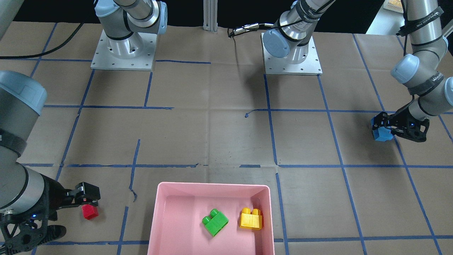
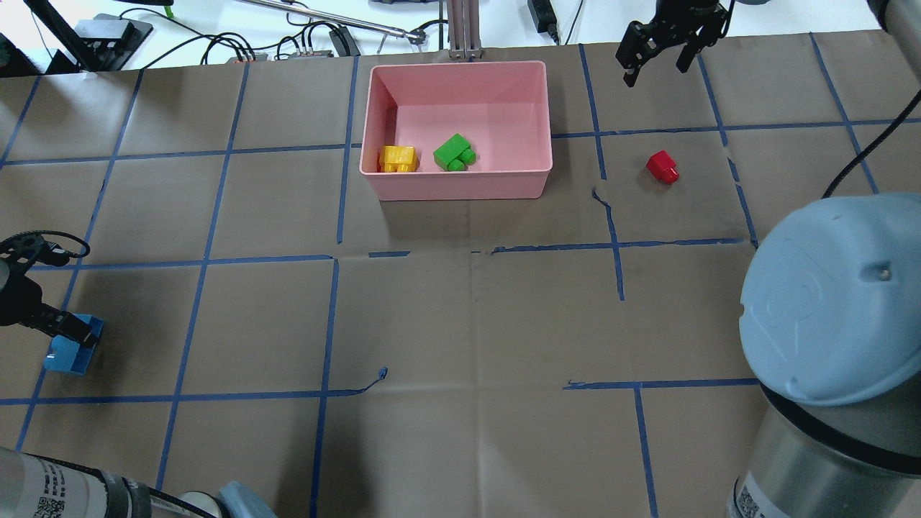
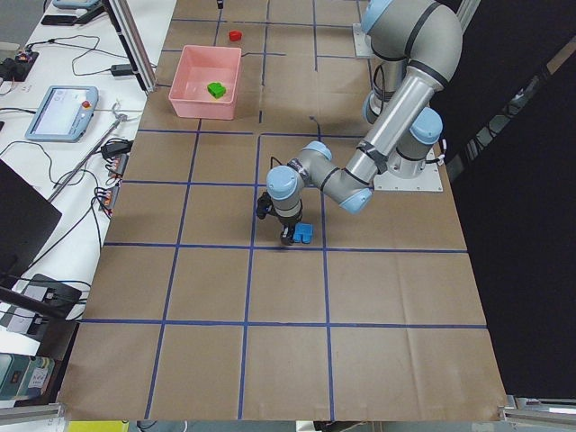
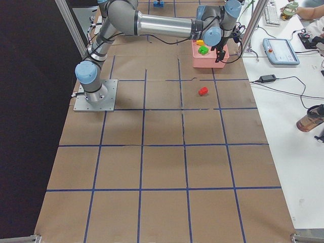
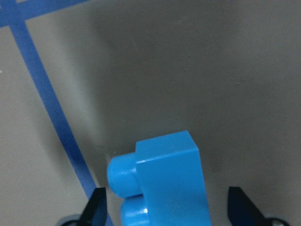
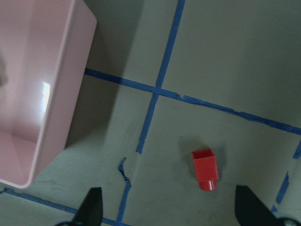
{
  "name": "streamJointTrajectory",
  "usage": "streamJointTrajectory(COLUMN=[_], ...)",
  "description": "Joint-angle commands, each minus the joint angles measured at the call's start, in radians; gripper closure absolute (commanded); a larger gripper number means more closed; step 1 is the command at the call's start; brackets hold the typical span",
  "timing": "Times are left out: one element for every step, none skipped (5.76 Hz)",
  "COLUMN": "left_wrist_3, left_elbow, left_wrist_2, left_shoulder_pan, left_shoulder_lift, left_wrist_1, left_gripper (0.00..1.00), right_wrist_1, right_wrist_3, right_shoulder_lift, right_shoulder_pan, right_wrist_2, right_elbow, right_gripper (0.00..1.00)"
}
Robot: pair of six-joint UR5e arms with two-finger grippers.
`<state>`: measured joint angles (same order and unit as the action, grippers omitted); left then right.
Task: Put all blocks into box
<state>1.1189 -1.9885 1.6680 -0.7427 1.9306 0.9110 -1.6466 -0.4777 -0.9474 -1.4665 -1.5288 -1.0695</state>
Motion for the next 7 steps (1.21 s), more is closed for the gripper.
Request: streamJointTrajectory(left_wrist_3=[-0.001,-0.001,-0.004,-0.004,-0.008,-0.051,-0.156], left_elbow=[-0.016,-0.021,-0.021,-0.01,-0.006,0.011,0.118], left_wrist_2=[-0.001,-0.001,-0.005,-0.007,-0.04,-0.068,-0.065], left_shoulder_pan=[0.0,0.0,-0.003,-0.012,-0.021,-0.082,-0.225], left_shoulder_lift=[0.002,-0.008,-0.024,-0.031,-0.059,-0.085,-0.087], left_wrist_1=[0.0,-0.001,0.0,0.011,0.023,0.044,0.168], left_gripper=[0.33,0.62,0.93,1.0,1.0,1.0,1.0], right_wrist_1=[-0.126,-0.236,-0.359,-0.415,-0.417,-0.417,-0.417], right_wrist_3=[-0.082,-0.1,-0.108,-0.108,-0.107,-0.108,-0.108], right_shoulder_lift=[0.007,0.015,0.024,0.025,0.032,0.036,0.045], right_shoulder_pan=[0.041,0.066,0.069,0.069,0.069,0.069,0.069], right_wrist_2=[-0.014,-0.011,-0.016,-0.016,-0.016,-0.017,-0.021], right_elbow=[-0.141,-0.25,-0.335,-0.375,-0.375,-0.377,-0.38], right_gripper=[0.01,0.01,0.01,0.01,0.02,0.13,0.23])
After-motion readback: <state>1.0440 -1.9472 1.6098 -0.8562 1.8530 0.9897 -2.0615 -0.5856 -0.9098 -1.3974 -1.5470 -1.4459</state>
